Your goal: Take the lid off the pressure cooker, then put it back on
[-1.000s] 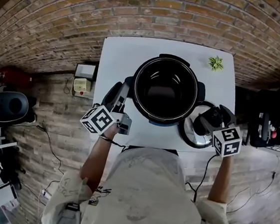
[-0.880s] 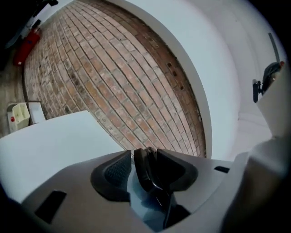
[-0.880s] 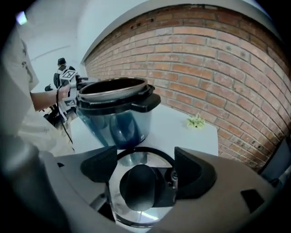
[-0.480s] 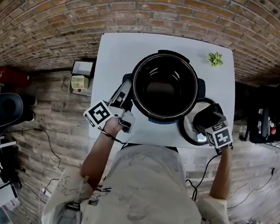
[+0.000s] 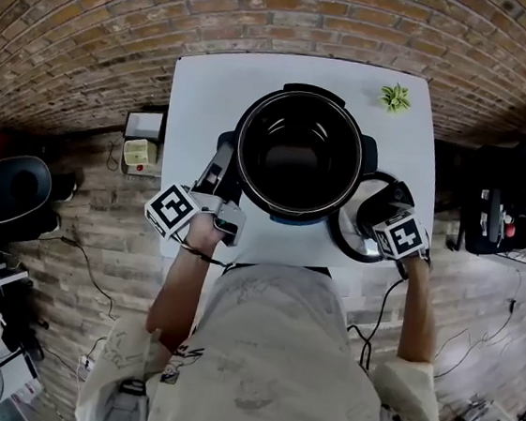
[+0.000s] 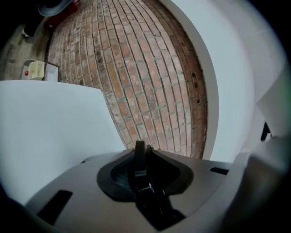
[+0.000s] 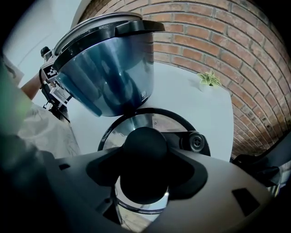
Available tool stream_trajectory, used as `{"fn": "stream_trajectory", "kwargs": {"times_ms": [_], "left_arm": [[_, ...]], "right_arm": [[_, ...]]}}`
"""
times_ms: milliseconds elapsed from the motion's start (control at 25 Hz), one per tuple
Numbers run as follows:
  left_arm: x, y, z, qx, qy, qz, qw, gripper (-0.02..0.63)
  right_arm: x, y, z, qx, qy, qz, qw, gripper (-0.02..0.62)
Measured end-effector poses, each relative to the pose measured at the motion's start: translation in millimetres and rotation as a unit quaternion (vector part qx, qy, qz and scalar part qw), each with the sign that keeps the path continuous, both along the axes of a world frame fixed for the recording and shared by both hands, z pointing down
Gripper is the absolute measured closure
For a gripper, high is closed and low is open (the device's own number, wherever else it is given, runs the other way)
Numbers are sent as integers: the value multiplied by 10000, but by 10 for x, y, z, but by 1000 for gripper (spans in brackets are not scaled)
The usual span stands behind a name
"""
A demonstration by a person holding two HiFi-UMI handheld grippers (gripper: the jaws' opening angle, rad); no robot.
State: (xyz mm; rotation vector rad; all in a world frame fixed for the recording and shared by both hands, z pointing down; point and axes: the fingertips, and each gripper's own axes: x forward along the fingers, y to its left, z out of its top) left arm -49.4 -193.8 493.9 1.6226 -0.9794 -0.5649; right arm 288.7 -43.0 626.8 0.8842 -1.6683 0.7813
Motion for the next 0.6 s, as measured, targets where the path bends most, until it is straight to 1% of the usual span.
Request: {"fn": "stream_trajectory", "kwargs": {"times_ms": [40,80,200,280,400,600], "left_arm": [[-2,0,1,-57,-5,-38,10000,497],[7,-1,-5,-79,80,-67,9999,497],[51,-7,-26,-81,497,-11,9987,505],[73,-6,-43,-43,682,68,9976,512],[66,-10,-60,-9,753,74,9971,514],[33,6,5,-92,686,62,9976,515]], "right_arm": [[3,4,12,-43,-36,34,10000,302],[3,6,21,-69,-60,47,9999,304],[0,0,-8,-56,-86,75,9999,304],[-22,-7,-54,-14,-140,128,9998,304],[-13,-2,-30,23,-139,135,9998,304],[-3,-7,-16,28,-127,95,9999,304]]}}
